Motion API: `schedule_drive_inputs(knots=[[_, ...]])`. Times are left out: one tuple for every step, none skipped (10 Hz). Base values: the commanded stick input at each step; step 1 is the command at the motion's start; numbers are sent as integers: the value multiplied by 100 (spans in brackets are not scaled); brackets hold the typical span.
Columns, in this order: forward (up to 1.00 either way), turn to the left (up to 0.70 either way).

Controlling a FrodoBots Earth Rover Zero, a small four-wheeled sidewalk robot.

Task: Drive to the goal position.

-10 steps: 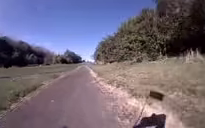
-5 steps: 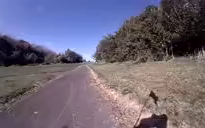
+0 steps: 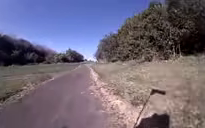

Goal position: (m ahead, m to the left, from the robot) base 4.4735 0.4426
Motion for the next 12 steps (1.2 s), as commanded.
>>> schedule_drive_inputs(knots=[[100, 14], [100, 4], [100, 0], [100, 0], [100, 19], [100, 31], [100, 38], [100, 32], [100, 26], [100, 16], [100, 6], [100, 0]])
